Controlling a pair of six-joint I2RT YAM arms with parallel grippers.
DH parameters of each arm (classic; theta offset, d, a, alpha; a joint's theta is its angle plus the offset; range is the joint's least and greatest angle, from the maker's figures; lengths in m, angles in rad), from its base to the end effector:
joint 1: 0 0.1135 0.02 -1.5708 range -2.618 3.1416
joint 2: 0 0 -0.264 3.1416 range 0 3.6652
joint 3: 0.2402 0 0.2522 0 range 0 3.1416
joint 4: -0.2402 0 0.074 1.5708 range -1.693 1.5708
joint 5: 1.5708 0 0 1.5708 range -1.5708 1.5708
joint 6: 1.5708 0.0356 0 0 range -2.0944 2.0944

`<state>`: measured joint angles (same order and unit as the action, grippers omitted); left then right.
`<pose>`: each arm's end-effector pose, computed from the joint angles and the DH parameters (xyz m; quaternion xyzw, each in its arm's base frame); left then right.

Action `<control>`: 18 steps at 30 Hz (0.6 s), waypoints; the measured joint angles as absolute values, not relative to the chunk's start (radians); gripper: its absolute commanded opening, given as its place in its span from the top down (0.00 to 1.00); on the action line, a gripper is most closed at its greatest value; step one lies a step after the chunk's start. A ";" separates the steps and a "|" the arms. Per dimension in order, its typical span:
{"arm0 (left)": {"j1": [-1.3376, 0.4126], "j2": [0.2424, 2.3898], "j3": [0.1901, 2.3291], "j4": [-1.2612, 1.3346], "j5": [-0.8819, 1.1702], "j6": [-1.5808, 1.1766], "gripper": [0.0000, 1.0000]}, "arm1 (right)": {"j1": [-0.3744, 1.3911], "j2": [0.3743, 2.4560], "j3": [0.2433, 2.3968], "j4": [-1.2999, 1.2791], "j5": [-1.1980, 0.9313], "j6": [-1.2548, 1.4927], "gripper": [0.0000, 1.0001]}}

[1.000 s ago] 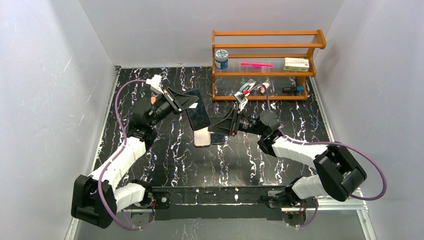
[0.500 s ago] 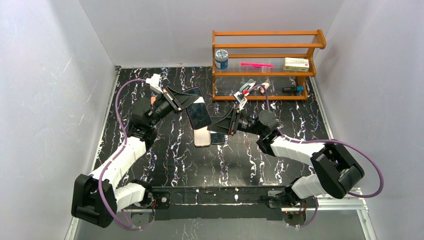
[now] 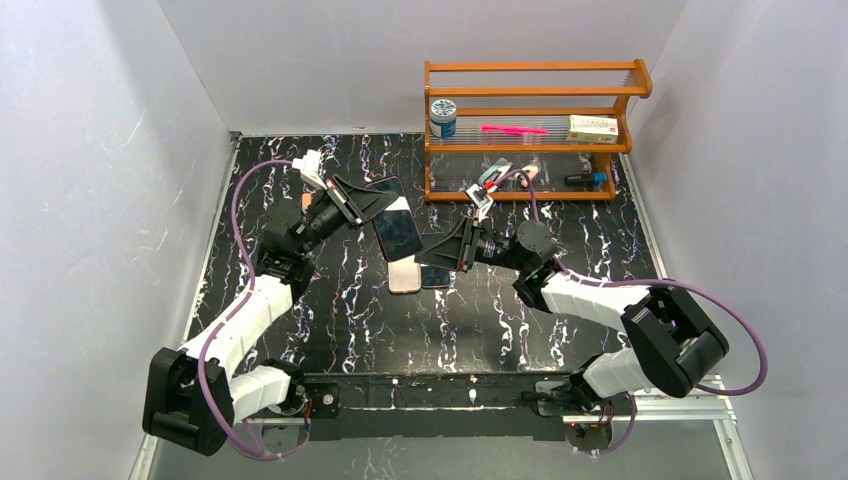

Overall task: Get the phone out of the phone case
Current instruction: Remove the phone case from the phone.

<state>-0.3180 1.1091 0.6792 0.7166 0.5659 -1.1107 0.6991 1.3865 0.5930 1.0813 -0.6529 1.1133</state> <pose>0.2314 -0.0963 0.3317 -0.0157 0.6168 -0.6301 0.4715 0.2037 0.1995 0.2695 -0.1349 0.6075 0.7157 0.3170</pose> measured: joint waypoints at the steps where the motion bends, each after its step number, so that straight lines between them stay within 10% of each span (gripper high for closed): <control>1: -0.318 1.109 0.675 0.718 0.566 -1.109 1.00 | 0.699 1.386 0.593 1.080 -0.657 1.115 0.61; 18: -0.318 1.105 0.654 0.725 0.588 -1.044 1.00 | 0.700 1.386 0.593 1.039 -0.674 1.119 0.56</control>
